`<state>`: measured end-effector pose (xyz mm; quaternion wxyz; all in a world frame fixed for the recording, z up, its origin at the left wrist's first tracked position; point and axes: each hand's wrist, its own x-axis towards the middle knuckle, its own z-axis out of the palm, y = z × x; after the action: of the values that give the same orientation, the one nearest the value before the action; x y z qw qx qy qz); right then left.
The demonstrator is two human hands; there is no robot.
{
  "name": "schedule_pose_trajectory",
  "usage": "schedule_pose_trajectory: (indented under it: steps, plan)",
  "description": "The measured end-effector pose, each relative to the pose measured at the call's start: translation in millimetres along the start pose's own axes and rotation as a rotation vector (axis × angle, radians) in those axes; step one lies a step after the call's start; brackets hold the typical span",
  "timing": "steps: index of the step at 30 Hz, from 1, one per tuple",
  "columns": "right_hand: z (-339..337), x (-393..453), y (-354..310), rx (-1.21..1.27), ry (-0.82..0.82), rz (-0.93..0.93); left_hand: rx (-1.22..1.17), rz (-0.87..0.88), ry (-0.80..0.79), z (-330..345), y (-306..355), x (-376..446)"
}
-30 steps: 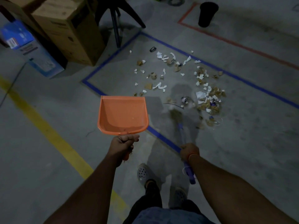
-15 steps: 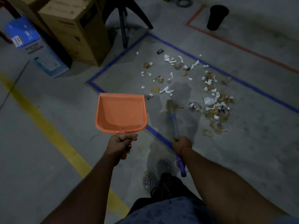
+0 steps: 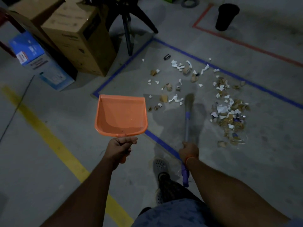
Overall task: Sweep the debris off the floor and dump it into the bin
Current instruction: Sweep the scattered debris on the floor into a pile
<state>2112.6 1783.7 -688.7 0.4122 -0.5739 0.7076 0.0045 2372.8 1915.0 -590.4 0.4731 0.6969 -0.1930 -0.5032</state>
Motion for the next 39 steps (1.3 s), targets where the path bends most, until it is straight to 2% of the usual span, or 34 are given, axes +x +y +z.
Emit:
schedule_pose_trajectory:
  steps: [4, 9, 13, 17, 20, 23, 28, 35, 39]
  plan:
    - [17.1, 10.8, -49.6, -0.090, -0.094, -0.126, -0.013, 0.011, 0.014, -11.0, 25.2, 32.2]
    - [52.2, 11.5, -107.6, -0.119, -0.180, -0.180, 0.004, 0.006, 0.039, -41.6, 42.3, 58.1]
    - [81.1, 10.6, -138.3, -0.099, -0.230, -0.131, -0.002, -0.004, 0.064, -72.3, 55.5, 79.7]
    - [95.7, 19.6, -156.7, -0.124, -0.267, -0.039, 0.001, 0.011, 0.017, -101.3, 67.7, 100.2]
    - [92.0, 25.1, -171.7, -0.078, -0.202, 0.062, 0.007, 0.001, -0.022, -125.8, 77.4, 117.5]
    - [89.7, 28.6, -189.9, -0.042, -0.062, 0.128, 0.028, -0.008, -0.040, -154.5, 86.1, 135.5]
    - [98.1, 27.8, -215.6, 0.025, 0.061, 0.127, 0.040, -0.005, -0.060, -193.0, 101.6, 169.3]
    - [123.1, 31.2, -274.6, -0.064, -0.102, -0.025, 0.010, 0.020, -0.103, -211.0, 123.7, 202.0]
    - [135.5, 49.6, -307.1, -0.082, -0.194, -0.050, 0.022, 0.008, -0.115, -215.4, 139.2, 228.4]
